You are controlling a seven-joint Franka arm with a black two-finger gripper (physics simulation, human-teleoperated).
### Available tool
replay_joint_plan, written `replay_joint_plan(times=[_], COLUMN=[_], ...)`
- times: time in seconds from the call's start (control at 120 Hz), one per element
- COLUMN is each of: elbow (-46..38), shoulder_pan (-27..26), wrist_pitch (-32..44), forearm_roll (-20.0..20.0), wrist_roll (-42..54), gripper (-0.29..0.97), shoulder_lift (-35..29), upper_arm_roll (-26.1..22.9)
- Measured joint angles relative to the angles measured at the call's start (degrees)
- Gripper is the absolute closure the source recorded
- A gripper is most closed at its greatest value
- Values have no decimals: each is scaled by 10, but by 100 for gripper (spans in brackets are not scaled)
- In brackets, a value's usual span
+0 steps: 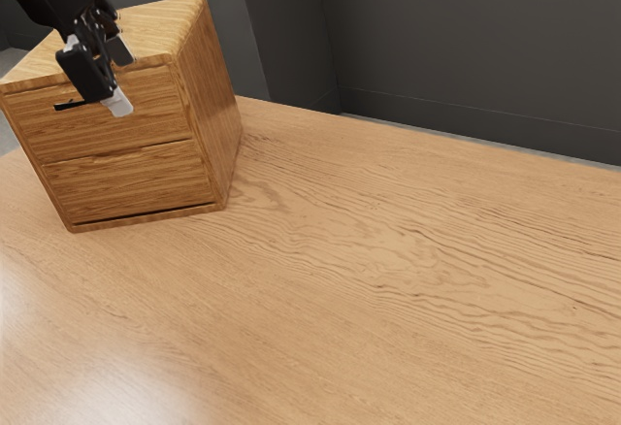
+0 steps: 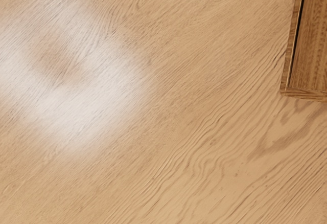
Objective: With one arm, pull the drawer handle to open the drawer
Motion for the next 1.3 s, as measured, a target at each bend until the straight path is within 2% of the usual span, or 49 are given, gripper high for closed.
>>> replay_joint_plan(times=[0.208, 0.4, 0.683, 0.808, 0.917, 1.033, 1.1, 1.192, 1.3], elbow=[0, 0, 23, 37, 39, 39, 39, 40, 53], shoulder_pan=[18, 113, 227, 269, 279, 250, 250, 358, 412], wrist_pitch=[0, 6, 40, 63, 75, 84, 87, 92, 101], forearm_roll=[65, 85, 91, 111, 116, 115, 114, 114, 116], wrist_roll=[10, 26, 62, 74, 81, 85, 88, 91, 96], gripper=[0, 0, 0, 0, 0, 0, 0, 0, 0], shoulder_lift=[24, 84, 93, 101, 107, 110, 112, 114, 133], upper_arm_roll=[58, 73, 83, 83, 82, 83, 66, -48, -77])
